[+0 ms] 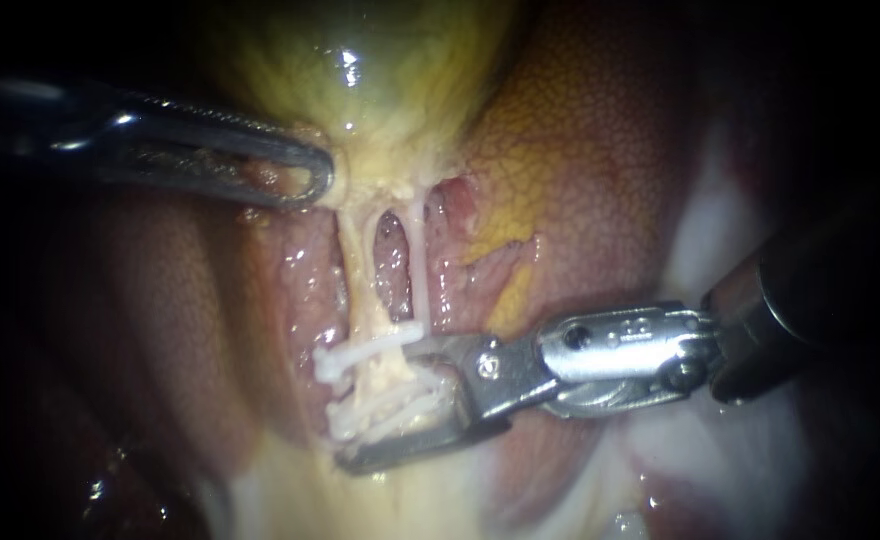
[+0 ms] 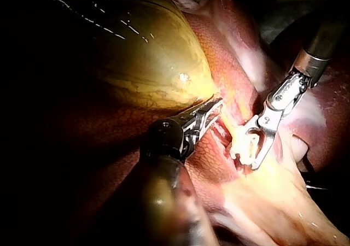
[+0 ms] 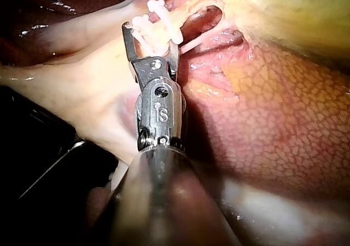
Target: Clipping third clip left tube
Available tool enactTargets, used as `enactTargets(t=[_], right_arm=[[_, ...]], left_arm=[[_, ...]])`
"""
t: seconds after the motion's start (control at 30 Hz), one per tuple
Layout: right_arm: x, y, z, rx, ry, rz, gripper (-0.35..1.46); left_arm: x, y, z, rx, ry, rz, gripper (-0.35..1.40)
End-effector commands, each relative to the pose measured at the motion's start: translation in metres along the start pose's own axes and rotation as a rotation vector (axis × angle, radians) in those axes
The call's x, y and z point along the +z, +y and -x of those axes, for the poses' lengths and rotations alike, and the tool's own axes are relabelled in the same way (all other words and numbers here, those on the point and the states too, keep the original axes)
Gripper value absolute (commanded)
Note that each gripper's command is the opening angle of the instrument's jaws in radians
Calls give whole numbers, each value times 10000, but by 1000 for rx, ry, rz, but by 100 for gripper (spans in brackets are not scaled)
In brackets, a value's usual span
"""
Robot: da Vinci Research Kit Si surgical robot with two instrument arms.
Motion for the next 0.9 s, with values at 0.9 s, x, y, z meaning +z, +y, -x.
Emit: enactTargets(t=[0.9], right_arm=[[-15,13,-34,21,114,-7,46]], left_arm=[[-3,0,-1,-5,0,-2,-35]])
